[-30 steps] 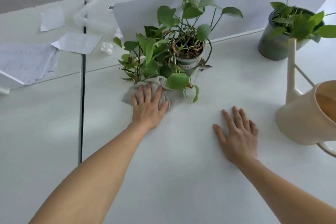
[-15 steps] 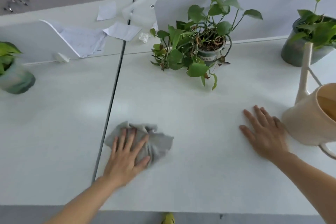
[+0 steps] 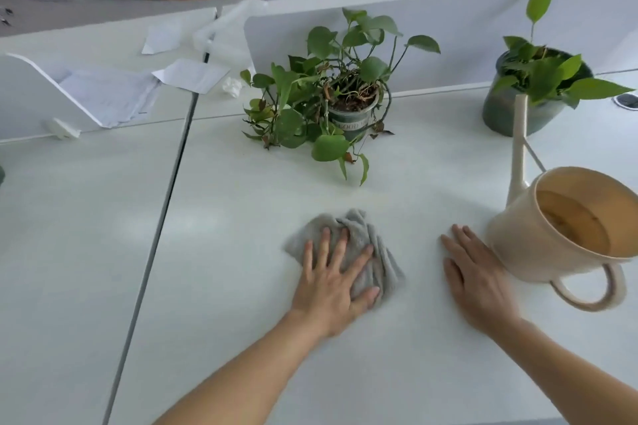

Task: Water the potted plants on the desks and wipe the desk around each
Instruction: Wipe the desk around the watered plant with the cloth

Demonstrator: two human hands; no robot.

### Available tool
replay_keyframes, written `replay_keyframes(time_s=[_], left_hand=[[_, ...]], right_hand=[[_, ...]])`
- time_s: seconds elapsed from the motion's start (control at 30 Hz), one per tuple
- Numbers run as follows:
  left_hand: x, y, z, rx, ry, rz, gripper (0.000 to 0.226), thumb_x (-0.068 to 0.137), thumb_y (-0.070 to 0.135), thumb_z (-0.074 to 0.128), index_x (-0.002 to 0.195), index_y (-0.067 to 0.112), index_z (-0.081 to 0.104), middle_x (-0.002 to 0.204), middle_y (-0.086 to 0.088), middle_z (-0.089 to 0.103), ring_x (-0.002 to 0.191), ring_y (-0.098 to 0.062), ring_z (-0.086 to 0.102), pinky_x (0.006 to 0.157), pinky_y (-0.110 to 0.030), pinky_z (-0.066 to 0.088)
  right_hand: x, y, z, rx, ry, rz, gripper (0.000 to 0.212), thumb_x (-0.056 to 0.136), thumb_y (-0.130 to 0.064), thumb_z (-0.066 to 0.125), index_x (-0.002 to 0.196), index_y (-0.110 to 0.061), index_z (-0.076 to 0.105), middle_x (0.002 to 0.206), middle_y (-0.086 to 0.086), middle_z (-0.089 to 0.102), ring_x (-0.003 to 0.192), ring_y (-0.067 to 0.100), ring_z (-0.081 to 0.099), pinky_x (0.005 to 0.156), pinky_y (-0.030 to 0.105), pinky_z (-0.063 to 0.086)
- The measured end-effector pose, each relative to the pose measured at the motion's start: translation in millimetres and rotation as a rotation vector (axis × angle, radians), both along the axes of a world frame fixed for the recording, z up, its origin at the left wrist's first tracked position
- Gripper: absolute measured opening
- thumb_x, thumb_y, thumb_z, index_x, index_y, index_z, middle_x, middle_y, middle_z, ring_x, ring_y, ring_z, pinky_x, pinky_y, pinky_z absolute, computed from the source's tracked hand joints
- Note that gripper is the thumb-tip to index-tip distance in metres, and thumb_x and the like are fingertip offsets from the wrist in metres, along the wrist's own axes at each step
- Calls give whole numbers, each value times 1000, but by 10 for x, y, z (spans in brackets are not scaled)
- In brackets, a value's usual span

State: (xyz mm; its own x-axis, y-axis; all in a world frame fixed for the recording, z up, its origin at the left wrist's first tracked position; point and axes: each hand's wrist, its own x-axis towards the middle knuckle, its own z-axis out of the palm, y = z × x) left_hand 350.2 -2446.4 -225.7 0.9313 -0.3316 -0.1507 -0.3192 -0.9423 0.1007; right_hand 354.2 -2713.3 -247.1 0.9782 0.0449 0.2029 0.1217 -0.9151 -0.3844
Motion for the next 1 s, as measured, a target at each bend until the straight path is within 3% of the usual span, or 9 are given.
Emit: replay_keyframes(time_s=[0.1,0.2,0.33,0.43,0.57,0.7,0.8,1.0], left_hand=[[652,-88,20,29,79,176,78,82,73,-7,151,37,-12,160,-9,-20,145,-33,-23,116,-53,-14],[850,-292,34,54,52,265,81,83,63,-9,154,25,-7,161,-16,-11,146,-39,-16,115,-54,-12],[898,-407,-32,43,-79,-50,68,95,53,14,154,19,16,158,-18,21,148,-38,8,116,-54,4],[1233,-658,44,5,20,-176,71,92,59,8,154,28,0,162,-13,-2,148,-31,-13,119,-52,-7],[2024,-1180,46,-60,78,-49,70,95,63,16,153,32,-8,161,-12,-15,146,-31,-23,116,-52,-14],[2845,-1535,3,2,41,24,72,93,66,10,152,32,-12,160,-15,-16,145,-38,-21,113,-53,-16],[3279,-1643,-30,-18,34,77,73,92,69,13,152,34,-11,161,-15,-12,145,-42,-16,114,-55,-10],[3231,-1670,-44,-18,73,67,73,92,68,13,152,34,-11,161,-14,-14,144,-42,-18,114,-59,-5]], right_hand=[[-18,-36,-29,3,-34,1,50,97,-27,36,128,-1,65,142,21,56,133,39,51,106,55,44],[1,-15,-34,11,-40,-13,48,95,-26,38,127,-3,66,141,18,57,132,36,53,105,51,44],[-14,-35,-58,-11,-23,-12,47,95,-27,38,126,-6,67,142,14,57,134,30,49,105,43,34],[-27,-44,-44,3,-18,0,53,103,-35,28,127,-6,67,143,13,56,136,27,45,106,43,33],[13,-20,-13,9,-58,22,52,104,-32,28,127,-6,66,145,13,55,137,25,44,104,41,36],[48,-27,-37,29,-110,27,42,101,-26,35,126,-8,64,143,13,55,136,27,47,105,37,36],[66,-36,-19,22,-106,39,38,102,-26,34,130,-13,56,144,13,55,136,26,47,104,38,38],[37,-64,-16,13,-55,24,43,100,-25,39,126,-7,68,146,13,53,139,26,44,108,40,36]])
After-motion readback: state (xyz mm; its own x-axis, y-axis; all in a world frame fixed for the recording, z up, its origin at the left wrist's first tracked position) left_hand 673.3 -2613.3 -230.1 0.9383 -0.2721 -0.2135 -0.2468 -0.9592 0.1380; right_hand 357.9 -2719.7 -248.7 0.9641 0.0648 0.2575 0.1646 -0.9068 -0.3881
